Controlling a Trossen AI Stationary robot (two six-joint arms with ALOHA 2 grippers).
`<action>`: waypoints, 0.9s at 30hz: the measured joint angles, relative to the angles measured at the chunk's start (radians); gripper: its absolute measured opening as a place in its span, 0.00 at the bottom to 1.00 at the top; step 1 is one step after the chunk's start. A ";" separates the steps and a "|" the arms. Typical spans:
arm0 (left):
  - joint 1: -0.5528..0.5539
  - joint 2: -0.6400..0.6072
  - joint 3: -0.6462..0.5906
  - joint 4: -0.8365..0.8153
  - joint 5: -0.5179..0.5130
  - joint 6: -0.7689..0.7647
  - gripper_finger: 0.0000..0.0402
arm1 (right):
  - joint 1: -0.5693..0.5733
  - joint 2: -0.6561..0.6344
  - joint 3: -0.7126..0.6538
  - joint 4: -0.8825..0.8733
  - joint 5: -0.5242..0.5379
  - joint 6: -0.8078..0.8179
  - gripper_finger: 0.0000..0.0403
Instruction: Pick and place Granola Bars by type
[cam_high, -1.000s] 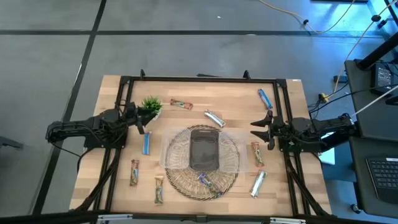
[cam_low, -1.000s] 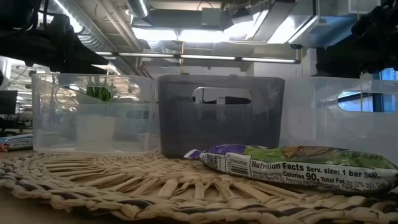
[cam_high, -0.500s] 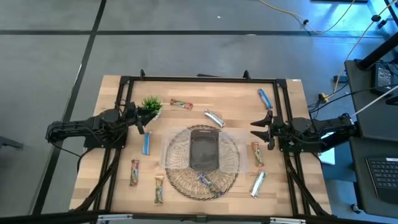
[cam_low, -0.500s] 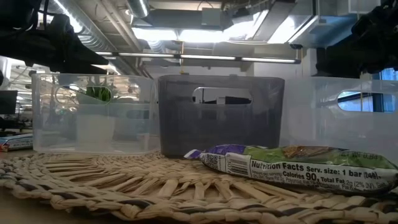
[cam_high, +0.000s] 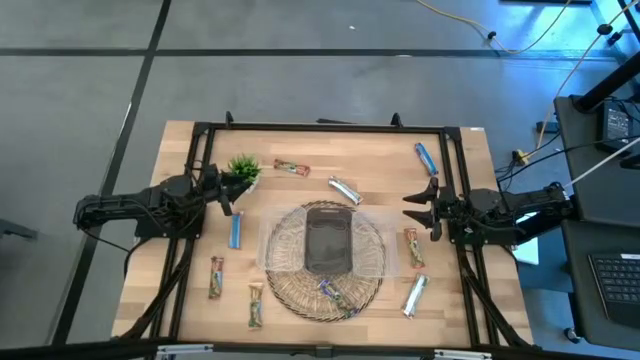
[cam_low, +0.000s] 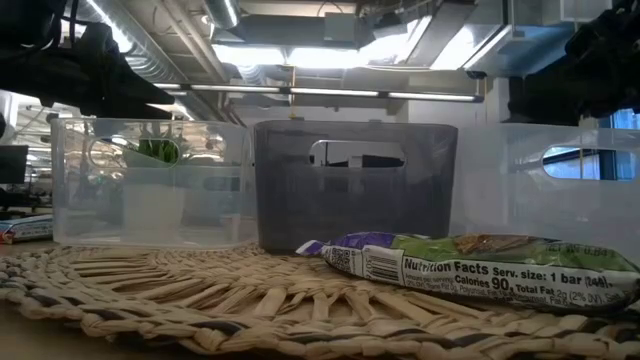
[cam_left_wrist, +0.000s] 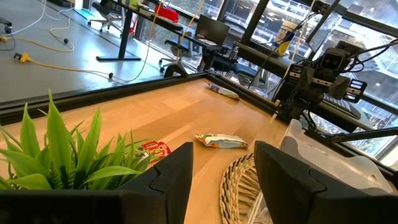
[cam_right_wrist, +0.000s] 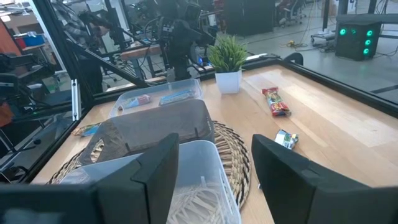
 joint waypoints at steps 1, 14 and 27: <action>0.000 0.000 0.000 0.000 0.000 0.000 0.41 | 0.000 0.000 0.000 0.001 0.000 -0.003 0.51; 0.000 0.000 0.000 0.000 0.000 0.001 0.41 | 0.000 0.000 0.000 0.019 0.002 -0.008 0.51; 0.000 0.000 0.000 0.000 0.000 0.000 0.41 | 0.000 0.000 0.000 0.017 0.262 0.066 0.51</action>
